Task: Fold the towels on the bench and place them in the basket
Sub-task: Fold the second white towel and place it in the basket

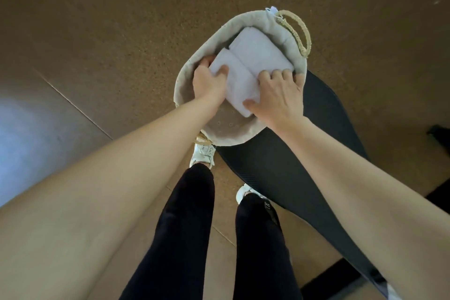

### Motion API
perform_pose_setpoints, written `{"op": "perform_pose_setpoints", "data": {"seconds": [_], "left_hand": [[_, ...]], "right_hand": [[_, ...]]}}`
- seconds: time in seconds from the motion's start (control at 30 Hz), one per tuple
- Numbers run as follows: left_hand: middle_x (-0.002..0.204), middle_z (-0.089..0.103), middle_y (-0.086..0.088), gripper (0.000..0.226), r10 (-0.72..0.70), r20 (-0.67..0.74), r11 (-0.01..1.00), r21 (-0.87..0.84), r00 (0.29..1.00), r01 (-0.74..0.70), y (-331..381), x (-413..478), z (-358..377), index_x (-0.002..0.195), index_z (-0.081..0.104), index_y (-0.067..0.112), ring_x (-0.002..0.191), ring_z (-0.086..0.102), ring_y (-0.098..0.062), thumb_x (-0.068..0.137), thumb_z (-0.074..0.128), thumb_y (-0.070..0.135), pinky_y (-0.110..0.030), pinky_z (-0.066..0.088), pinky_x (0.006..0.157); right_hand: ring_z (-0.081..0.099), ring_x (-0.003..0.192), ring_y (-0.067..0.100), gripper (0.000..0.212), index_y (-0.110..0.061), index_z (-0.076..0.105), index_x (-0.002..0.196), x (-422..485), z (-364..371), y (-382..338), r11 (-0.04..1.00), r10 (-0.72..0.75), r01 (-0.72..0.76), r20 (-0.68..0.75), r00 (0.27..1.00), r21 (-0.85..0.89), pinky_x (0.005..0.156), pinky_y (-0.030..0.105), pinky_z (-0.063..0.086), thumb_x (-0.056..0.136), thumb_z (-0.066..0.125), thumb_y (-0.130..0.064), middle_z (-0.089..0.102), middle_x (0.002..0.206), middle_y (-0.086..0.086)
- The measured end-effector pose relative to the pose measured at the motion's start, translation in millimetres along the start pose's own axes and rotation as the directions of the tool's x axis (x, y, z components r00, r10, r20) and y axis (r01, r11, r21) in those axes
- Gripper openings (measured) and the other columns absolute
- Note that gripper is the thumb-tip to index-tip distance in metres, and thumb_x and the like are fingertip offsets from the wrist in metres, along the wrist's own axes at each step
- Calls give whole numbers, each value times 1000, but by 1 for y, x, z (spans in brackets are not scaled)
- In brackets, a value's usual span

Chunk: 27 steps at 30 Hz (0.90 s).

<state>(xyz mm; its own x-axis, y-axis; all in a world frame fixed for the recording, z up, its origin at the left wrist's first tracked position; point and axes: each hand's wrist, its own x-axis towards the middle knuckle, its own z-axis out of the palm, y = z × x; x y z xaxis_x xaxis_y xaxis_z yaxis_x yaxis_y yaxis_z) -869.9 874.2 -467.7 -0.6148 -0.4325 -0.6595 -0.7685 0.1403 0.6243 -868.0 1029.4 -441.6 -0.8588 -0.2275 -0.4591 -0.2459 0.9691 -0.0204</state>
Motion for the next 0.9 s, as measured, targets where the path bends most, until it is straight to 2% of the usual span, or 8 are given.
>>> {"op": "perform_pose_setpoints", "data": {"seconds": [0.1, 0.2, 0.33, 0.43, 0.53, 0.6, 0.7, 0.9], "left_hand": [[112, 71, 8, 35, 25, -27, 999, -37, 999, -26, -9, 0, 2, 128, 62, 20, 106, 65, -11, 95, 63, 30, -26, 51, 96], [113, 69, 11, 40, -55, -34, 992, -115, 998, 51, -13, -1, 1, 130, 62, 23, 107, 63, -9, 93, 68, 35, -23, 49, 94], [129, 66, 4, 49, -84, -37, 991, -105, 996, 80, -14, -3, 3, 136, 55, 21, 123, 60, -17, 93, 68, 41, -28, 45, 105], [144, 53, -7, 57, 42, -78, 999, 26, 996, -40, -19, -22, 2, 144, 47, 14, 135, 49, -25, 94, 68, 32, -32, 37, 112], [141, 45, -11, 55, 382, -162, 887, 339, 910, -312, -30, -51, -4, 138, 52, 15, 128, 45, -35, 87, 70, 25, -42, 39, 105], [150, 42, -12, 58, 554, -5, 709, 528, 833, -468, -35, -58, -3, 142, 52, 17, 137, 39, -37, 87, 69, 25, -46, 40, 108], [172, 0, -11, 89, 398, 298, 610, 620, 868, -493, -40, -49, 9, 163, 16, 14, 159, -4, -32, 94, 65, 41, -46, 28, 123], [170, -18, -17, 108, 355, 450, 433, 698, 819, -571, -40, -24, 20, 163, -5, 8, 156, -21, -37, 92, 61, 58, -56, 13, 127]], "right_hand": [[42, 122, 40, 75, -20, 47, 135, -2, 6, 3, 997, -66, 62, -99, 993, -36, 104, 52, 32, 76, 76, -56, 47, 132, 15], [14, 150, 50, 89, -39, 21, 158, 3, 9, 9, 984, -174, 174, 16, 985, -39, 120, 60, 19, 86, 68, -58, 15, 167, 11], [1, 153, 52, 85, -47, 1, 160, 16, 8, 11, 984, -158, 168, 162, 974, -54, 124, 61, 13, 94, 54, -63, -10, 171, 4], [0, 153, 50, 78, -48, -1, 159, 19, 7, 9, 990, -124, 133, 173, 977, -44, 125, 58, 13, 99, 48, -57, -14, 171, 2], [-3, 154, 50, 78, -48, -5, 159, 17, 11, 6, 992, -114, 121, 169, 979, -34, 125, 59, 13, 100, 45, -58, -17, 171, 2], [-3, 154, 50, 81, -47, -7, 159, 17, 13, 6, 992, -116, 124, 176, 978, -36, 125, 59, 17, 99, 45, -62, -17, 171, 2], [-5, 154, 47, 85, -48, -7, 159, 20, 11, 8, 993, -113, 119, 205, 972, -21, 124, 58, 19, 96, 47, -66, -19, 170, -1], [-2, 155, 46, 86, -42, -7, 161, 24, 10, 17, 986, -154, 166, 214, 964, -35, 126, 55, 16, 97, 45, -67, -19, 170, 0]]}}
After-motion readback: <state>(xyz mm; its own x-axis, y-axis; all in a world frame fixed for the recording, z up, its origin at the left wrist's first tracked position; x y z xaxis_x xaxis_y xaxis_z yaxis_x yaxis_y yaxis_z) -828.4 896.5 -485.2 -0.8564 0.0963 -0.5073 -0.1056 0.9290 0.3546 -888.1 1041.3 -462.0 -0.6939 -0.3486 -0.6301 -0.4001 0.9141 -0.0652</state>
